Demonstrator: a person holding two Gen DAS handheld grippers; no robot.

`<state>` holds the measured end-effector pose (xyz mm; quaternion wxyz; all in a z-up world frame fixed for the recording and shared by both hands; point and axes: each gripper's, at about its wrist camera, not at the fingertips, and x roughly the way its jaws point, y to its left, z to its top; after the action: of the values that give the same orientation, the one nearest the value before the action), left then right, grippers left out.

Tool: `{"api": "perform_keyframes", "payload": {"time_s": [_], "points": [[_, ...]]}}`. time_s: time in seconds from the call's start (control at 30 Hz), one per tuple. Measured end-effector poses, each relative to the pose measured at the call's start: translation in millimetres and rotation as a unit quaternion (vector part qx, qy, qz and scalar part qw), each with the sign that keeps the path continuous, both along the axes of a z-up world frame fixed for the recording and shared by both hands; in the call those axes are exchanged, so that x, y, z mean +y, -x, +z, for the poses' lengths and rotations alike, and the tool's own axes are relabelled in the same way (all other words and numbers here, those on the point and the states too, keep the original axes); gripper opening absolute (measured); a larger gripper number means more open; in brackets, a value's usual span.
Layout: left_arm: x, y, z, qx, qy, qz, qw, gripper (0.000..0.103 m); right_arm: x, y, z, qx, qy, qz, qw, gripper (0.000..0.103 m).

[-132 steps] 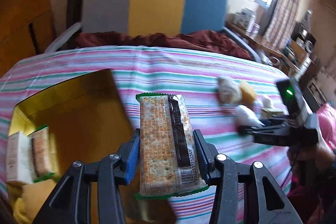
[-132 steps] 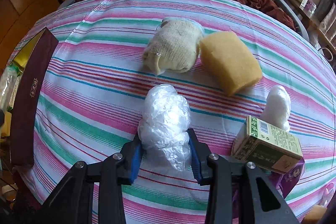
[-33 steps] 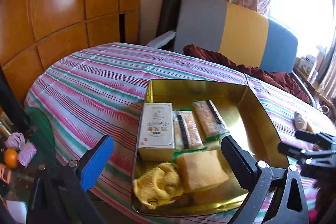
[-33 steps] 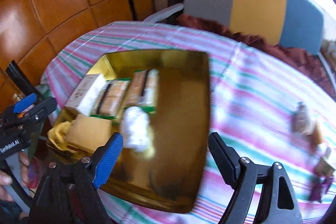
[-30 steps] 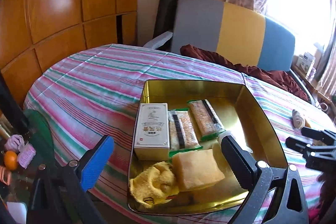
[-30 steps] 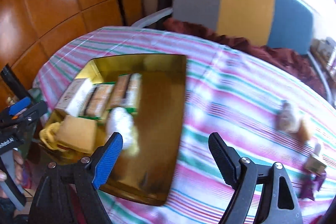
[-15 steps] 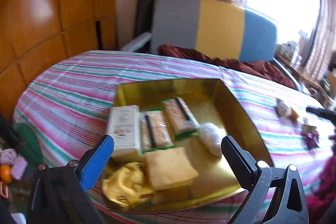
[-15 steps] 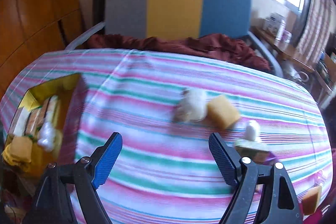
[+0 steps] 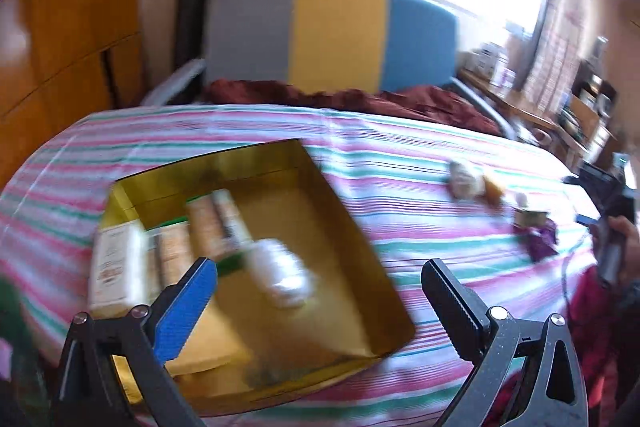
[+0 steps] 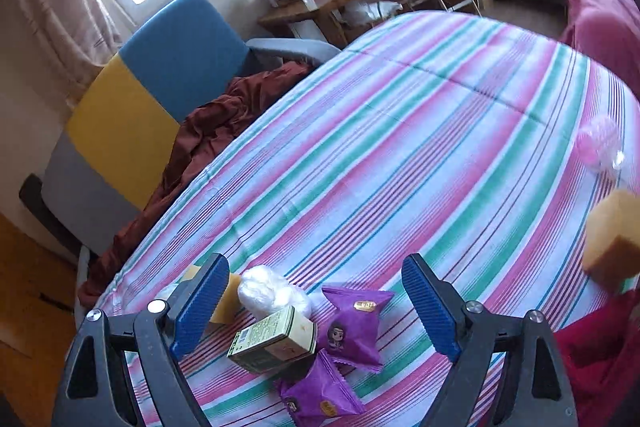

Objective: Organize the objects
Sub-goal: 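Withdraw both open tools from the tray back to the loose items, then grasp the cream knit sock with the left tool and lift it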

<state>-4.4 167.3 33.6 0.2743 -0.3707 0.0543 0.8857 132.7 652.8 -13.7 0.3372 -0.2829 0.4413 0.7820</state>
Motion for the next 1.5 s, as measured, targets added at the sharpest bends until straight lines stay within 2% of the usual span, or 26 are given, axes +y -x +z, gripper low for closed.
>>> {"api": "perform_keyframes", "payload": {"time_s": [0.2,0.37,0.57,0.67,0.93,1.13,1.33,1.5], "points": [[61,-19,1,0.000,0.007,-0.084,0.9965,0.103,-5,8,0,0.002,0.006,0.021,1.000,0.090],[97,-33,0,0.013,0.019,-0.129,0.9914,0.103,-6,5,1,0.015,0.011,0.026,0.999,0.090],[126,-25,-10,0.002,0.017,-0.137,0.9904,0.103,2,-9,0,0.056,0.029,0.001,0.998,0.090],[137,-17,-17,-0.005,0.024,-0.143,0.9895,0.103,8,-11,-6,0.069,0.055,-0.002,0.996,0.090],[172,25,-40,-0.059,0.059,-0.108,0.9907,0.103,6,2,-15,0.055,0.076,0.022,0.995,0.090],[203,57,-48,-0.107,0.052,-0.088,0.9890,0.103,-1,12,-12,0.046,0.062,0.051,0.996,0.090],[244,81,-60,-0.101,0.069,-0.090,0.9885,0.103,-9,22,-8,0.040,0.049,0.078,0.995,0.090],[280,88,-64,-0.085,0.072,-0.118,0.9868,0.103,-10,24,-10,0.043,0.057,0.085,0.994,0.090]]}}
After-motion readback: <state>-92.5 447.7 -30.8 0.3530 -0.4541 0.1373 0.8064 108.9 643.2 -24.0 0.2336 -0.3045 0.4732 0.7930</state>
